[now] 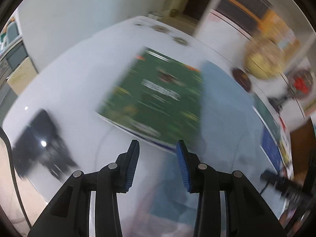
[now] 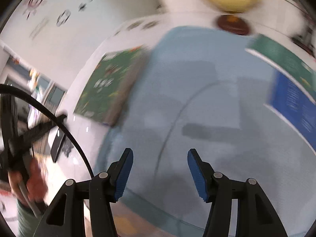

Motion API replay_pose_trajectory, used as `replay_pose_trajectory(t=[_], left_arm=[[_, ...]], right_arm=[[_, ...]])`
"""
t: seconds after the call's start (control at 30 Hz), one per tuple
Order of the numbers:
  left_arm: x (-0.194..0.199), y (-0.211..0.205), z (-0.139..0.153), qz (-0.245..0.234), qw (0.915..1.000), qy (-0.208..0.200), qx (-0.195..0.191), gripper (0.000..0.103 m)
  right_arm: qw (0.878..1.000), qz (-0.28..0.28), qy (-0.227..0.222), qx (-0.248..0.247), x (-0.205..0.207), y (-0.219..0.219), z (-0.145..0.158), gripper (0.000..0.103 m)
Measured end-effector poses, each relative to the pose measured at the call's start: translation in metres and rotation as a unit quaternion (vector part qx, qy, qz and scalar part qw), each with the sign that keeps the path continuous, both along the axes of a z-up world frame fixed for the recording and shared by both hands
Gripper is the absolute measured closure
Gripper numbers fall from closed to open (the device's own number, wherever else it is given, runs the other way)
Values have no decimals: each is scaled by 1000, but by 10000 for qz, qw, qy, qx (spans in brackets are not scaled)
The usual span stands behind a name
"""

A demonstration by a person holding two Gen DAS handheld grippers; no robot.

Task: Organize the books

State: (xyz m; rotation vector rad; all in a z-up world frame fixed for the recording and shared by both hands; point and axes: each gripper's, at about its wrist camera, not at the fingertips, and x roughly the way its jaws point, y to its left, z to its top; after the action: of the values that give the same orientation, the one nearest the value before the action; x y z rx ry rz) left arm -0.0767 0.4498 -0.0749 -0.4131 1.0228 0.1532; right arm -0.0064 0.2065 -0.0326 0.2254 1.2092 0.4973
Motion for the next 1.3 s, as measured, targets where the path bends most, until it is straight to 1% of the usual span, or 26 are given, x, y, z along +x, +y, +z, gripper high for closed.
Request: replay_pose_trajectory(t=[0.1, 0.2, 0.23, 0.27, 0.3, 0.37, 0.43, 0.47, 0.5, 0.57, 0.63, 0.7, 0.73, 0.83, 0.9, 0.93, 0.97, 1.0, 1.07, 1.1, 1.13, 1.17, 1.2, 1.23, 1.27, 1.3], left_arm=[[-10, -70, 5, -240, 9996, -107, -85, 67], [-25, -156, 9, -301, 9992, -201, -174, 67], [-31, -191, 11, -306, 9988, -228, -296, 67], [-35, -217, 11, -337, 9981, -255, -442, 67], [-39, -253, 9, -434, 9964, -270, -681, 67], [-42, -302, 3, -660, 9932, -157, -947, 67], [-41, -358, -2, -1030, 9886, 71, -1098, 67], [-40, -384, -3, -1211, 9862, 163, -1115, 67], [-38, -412, -1, -1434, 9831, 253, -1106, 67], [-36, -452, 3, -1819, 9771, 323, -1059, 67], [-34, -490, 6, -2270, 9691, 360, -893, 67], [-29, -517, 5, -2562, 9626, 349, -809, 67], [-22, -529, 2, -2720, 9577, 365, -860, 67], [-10, -553, -3, -2970, 9465, 337, -1217, 67], [-3, -571, -7, -3029, 9428, 334, -1348, 67], [-2, -580, -7, -3054, 9416, 306, -1389, 67], [-2, -588, -6, -3071, 9411, 283, -1385, 67], [0, -594, -6, -3093, 9406, 266, -1373, 67], [5, -603, -7, -3133, 9380, 262, -1459, 67], [10, -610, -8, -3138, 9378, 261, -1460, 67], [14, -614, -9, -3094, 9396, 247, -1444, 67], [18, -618, -12, -3054, 9409, 240, -1447, 67], [23, -626, -17, -2992, 9428, 252, -1447, 67], [26, -631, -20, -2923, 9449, 253, -1450, 67], [30, -638, -24, -2810, 9479, 253, -1476, 67], [33, -645, -30, -2631, 9526, 300, -1500, 67]], right_arm=[[9991, -272, -323, -22, -10, -74, 11, 48], [9976, -371, -581, -108, -32, -156, 19, 47], [9972, -418, -616, -86, -40, -181, 21, 46], [9966, -509, -649, -22, -51, -212, 20, 43], [9959, -596, -677, 38, -60, -237, 19, 34], [9943, -838, -661, 49, -81, -290, 12, 26], [9941, -975, -479, 2, -103, -334, 6, 26], [9932, -1088, -416, -12, -114, -356, 3, 26], [9916, -1235, -373, -23, -122, -376, 1, 26], [9876, -1542, -303, 13, -138, -414, -7, 26], [9831, -1813, -232, -40, -145, -440, -17, 26], [9772, -2117, -135, -100, -149, -468, -28, 26], [9751, -2207, -130, -160, -150, -475, -26, 26], [9723, -2262, -300, -510, -143, -495, -16, 26], [9719, -2124, -479, -890, -126, -504, -10, 26], [9708, -2042, -537, -1140, -109, -507, -9, 26], [9700, -2003, -571, -1258, -99, -511, -10, 26], [9701, -1936, -619, -1325, -82, -515, -12, 26], [9733, -1816, -693, -1218, -53, -524, -18, 26], [9744, -1761, -710, -1201, -38, -527, -22, 26], [9757, -1685, -718, -1200, -22, -531, -28, 26], [9769, -1625, -730, -1183, -9, -534, -34, 29], [9784, -1540, -739, -1164, 5, -538, -40, 37], [9802, -1440, -729, -1149, 17, -540, -47, 41], [9823, -1309, -699, -1140, 31, -545, -55, 43], [9832, -1222, -697, -1160, 39, -548, -61, 43]])
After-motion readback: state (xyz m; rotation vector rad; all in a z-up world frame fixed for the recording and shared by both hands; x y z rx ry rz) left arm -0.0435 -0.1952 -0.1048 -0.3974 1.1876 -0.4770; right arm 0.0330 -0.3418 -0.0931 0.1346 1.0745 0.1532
